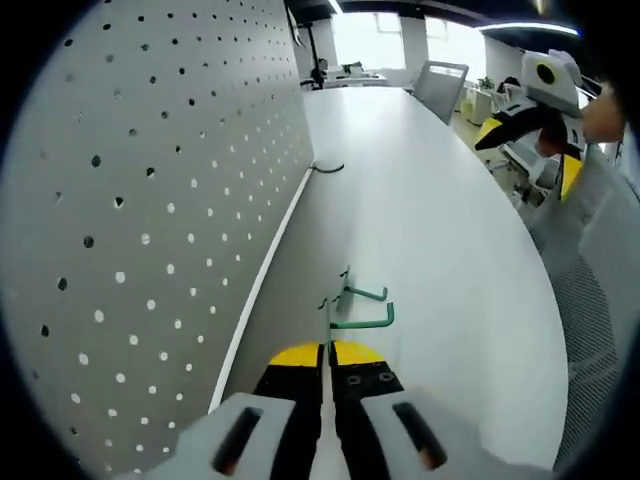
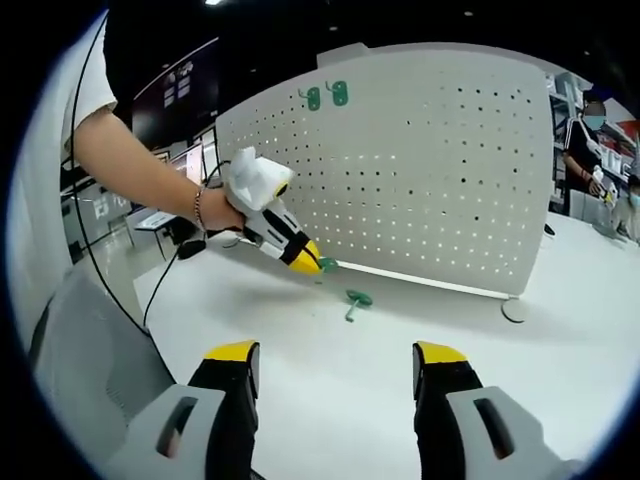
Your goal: Insert the hook assembly into the mounting plate slot until the hook locks in place.
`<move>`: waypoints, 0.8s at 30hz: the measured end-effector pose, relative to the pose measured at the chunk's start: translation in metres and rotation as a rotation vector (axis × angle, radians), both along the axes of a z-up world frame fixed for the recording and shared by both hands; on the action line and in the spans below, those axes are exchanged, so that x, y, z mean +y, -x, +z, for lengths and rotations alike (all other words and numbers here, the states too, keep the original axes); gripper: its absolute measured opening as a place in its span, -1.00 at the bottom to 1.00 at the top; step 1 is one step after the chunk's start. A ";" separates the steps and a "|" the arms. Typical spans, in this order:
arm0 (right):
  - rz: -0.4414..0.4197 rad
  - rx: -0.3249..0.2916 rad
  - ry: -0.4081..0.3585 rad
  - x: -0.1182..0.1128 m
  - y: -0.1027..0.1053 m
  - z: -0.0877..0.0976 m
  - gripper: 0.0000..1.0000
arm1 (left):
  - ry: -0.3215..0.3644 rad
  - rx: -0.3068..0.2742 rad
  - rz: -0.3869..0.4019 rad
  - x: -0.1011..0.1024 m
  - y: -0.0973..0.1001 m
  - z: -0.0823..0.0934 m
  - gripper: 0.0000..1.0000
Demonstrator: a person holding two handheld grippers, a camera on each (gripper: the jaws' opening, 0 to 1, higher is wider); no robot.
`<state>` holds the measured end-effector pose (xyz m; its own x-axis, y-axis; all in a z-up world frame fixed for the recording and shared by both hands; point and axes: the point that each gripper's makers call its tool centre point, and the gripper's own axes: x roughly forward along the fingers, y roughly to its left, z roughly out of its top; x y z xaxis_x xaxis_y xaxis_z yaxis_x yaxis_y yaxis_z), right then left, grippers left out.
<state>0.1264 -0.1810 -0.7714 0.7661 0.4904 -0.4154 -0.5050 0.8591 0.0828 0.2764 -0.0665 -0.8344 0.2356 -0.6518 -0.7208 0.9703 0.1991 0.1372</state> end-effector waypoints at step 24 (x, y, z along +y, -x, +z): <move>-0.012 -0.017 -0.007 -0.002 -0.001 0.004 0.20 | 0.219 -0.010 0.066 0.001 0.002 0.051 -0.97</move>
<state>0.1277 -0.1832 -0.7677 0.7788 0.4839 -0.3991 -0.4960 0.8646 0.0805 0.2748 -0.0658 -0.7834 0.2895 -0.7757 -0.5608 0.9530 0.2881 0.0934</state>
